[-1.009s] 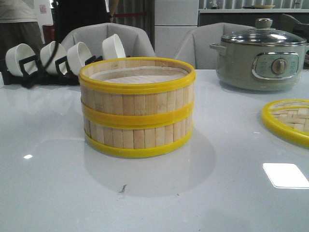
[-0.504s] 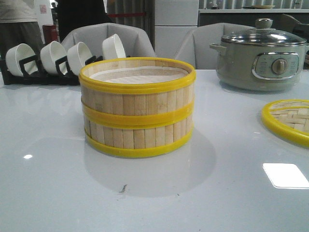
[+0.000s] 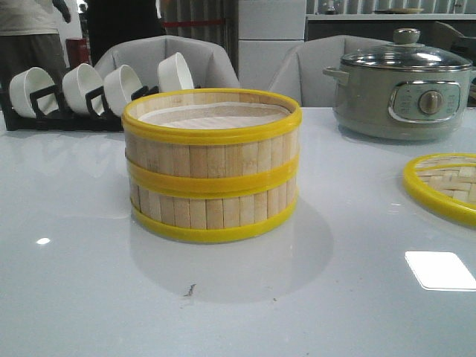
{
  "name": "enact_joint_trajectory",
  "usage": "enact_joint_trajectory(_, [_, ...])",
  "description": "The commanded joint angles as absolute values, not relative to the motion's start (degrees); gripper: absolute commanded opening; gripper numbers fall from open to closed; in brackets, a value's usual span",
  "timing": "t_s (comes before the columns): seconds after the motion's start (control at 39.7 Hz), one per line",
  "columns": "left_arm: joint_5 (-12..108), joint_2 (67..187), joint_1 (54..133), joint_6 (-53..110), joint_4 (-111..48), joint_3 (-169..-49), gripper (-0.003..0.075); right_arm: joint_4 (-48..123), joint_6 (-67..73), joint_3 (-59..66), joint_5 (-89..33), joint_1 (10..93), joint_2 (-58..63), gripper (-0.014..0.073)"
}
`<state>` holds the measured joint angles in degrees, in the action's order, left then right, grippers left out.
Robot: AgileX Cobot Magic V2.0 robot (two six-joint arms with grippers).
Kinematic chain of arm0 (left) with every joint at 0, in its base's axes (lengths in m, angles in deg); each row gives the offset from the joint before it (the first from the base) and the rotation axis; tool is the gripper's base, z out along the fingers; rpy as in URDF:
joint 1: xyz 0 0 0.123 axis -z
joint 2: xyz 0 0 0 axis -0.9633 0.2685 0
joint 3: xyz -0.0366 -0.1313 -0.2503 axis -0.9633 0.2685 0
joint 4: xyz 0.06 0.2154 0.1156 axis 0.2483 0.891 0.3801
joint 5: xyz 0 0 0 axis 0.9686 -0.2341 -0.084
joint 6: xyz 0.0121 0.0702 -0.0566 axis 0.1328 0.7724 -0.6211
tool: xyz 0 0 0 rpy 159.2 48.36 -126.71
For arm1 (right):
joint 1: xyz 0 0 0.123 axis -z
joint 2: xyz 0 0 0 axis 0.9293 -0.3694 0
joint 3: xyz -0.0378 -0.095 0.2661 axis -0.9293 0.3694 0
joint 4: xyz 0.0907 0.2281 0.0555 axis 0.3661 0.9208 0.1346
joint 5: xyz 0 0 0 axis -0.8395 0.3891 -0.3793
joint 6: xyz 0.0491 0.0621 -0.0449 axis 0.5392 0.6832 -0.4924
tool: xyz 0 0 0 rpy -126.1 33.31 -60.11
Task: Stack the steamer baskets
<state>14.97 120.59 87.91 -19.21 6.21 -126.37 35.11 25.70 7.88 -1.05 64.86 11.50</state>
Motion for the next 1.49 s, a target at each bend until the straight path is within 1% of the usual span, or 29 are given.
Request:
enact_joint_trajectory(0.0, [20.4,116.8,87.8,-20.4,6.4,-123.8,0.0098,35.7,25.4,5.8,-5.0,65.0,11.7,0.0411])
enact_joint_trajectory(0.13, [21.8,111.6,87.8,-21.0,5.8,-116.7,0.0098,35.7,25.4,5.8,-4.7,65.0,11.7,0.0411])
enact_joint_trajectory(0.38, [30.8,102.2,87.8,-21.7,3.7,-102.6,0.0098,35.7,25.4,5.8,-2.7,65.0,11.7,0.0411])
enact_joint_trajectory(0.58, [38.1,99.9,87.8,-21.7,2.1,-93.5,0.0098,35.7,25.4,5.8,-1.2,65.0,11.7,0.0411])
enact_joint_trajectory(0.73, [41.8,99.9,87.8,-21.7,1.6,-89.1,0.0098,35.7,25.4,5.8,-1.2,65.0,11.7,0.0411])
enact_joint_trajectory(1.03, [42.0,99.9,87.8,-21.7,0.8,-85.9,0.0098,35.7,25.4,5.8,-1.2,65.0,11.7,0.0411])
enact_joint_trajectory(1.46, [41.3,99.9,87.8,-21.7,0.8,-85.7,0.0098,35.7,25.4,5.8,-1.2,65.0,11.7,0.0411])
